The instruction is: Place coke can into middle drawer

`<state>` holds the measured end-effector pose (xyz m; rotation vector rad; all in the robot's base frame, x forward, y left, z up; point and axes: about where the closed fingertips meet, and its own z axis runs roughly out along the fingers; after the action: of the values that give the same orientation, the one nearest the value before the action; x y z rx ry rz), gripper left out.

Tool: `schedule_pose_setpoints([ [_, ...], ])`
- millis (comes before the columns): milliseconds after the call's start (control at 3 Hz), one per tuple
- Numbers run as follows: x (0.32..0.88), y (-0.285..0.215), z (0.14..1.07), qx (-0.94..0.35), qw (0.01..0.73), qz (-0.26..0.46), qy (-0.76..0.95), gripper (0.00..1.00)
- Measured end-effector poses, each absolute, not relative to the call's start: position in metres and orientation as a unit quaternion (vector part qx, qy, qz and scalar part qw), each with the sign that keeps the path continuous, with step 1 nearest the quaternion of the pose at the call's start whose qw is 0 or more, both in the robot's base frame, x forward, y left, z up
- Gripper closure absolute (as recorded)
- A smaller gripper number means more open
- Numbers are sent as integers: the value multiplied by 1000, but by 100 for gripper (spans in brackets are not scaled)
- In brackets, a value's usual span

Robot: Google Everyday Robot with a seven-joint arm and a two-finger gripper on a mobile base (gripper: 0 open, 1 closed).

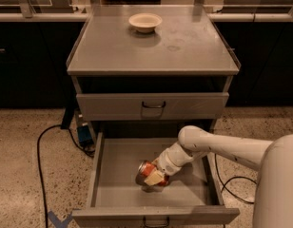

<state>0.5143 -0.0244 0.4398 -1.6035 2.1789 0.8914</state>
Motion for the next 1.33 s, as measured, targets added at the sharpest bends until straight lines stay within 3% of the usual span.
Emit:
schedule_pose_setpoints([
  [667,533,-16,406,-524,154,238,803,100],
  [1333,529,-8,360,-536,110,250,799,100],
])
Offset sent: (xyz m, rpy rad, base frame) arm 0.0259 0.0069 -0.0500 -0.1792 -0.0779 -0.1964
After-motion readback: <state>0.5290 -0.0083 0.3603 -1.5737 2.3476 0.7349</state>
